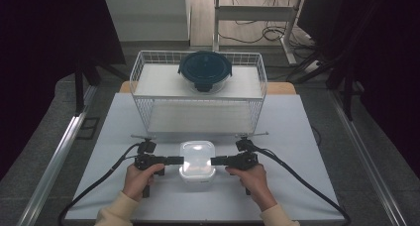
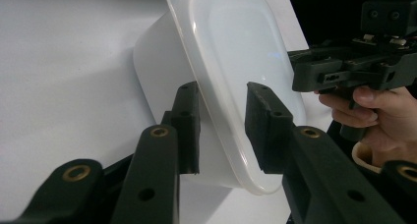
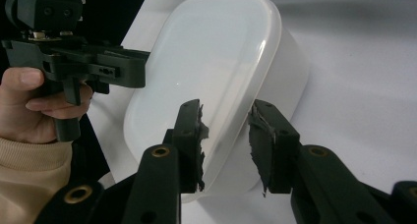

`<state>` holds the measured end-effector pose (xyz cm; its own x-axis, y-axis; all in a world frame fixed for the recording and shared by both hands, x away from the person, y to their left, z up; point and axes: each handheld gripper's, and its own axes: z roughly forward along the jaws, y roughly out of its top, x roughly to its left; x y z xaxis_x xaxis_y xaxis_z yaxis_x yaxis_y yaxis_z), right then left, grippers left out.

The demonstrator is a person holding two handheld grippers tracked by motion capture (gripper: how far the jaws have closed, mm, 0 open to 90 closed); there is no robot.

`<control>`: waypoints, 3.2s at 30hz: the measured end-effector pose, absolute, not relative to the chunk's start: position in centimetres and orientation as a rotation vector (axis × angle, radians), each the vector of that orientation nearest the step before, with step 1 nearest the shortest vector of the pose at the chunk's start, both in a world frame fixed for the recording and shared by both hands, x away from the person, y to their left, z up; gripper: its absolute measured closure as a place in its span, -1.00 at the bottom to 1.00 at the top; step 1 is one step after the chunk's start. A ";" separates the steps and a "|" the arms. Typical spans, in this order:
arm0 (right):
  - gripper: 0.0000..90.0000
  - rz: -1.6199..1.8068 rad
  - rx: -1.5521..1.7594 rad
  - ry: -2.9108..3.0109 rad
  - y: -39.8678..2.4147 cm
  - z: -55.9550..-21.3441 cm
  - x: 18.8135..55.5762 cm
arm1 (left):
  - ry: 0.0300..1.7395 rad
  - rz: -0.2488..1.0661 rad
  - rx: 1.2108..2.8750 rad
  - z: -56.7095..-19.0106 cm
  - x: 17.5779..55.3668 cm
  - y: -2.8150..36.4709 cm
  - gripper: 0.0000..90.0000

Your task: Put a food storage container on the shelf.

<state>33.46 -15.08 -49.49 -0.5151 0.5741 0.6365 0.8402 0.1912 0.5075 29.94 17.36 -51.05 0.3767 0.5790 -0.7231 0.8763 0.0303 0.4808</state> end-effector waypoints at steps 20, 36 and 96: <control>0.76 -1.324 -1.315 -2.165 -16.0 -48.6 32.7 | 1.243 -0.359 1.634 -50.0 29.0 17.7 0.79; 0.76 -1.415 -1.247 -2.228 -16.3 -46.1 31.7 | 1.174 -0.288 1.633 -47.6 27.9 17.6 0.80; 0.78 -1.766 -1.077 -2.312 -16.0 -28.0 35.8 | 0.964 -0.052 1.649 -29.0 33.9 18.3 0.78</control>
<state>35.81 -16.03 -27.95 -0.7581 0.4951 0.4244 0.5397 0.1110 0.8345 33.88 18.30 -28.96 0.6594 0.5554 -0.5067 0.6062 0.0058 0.7953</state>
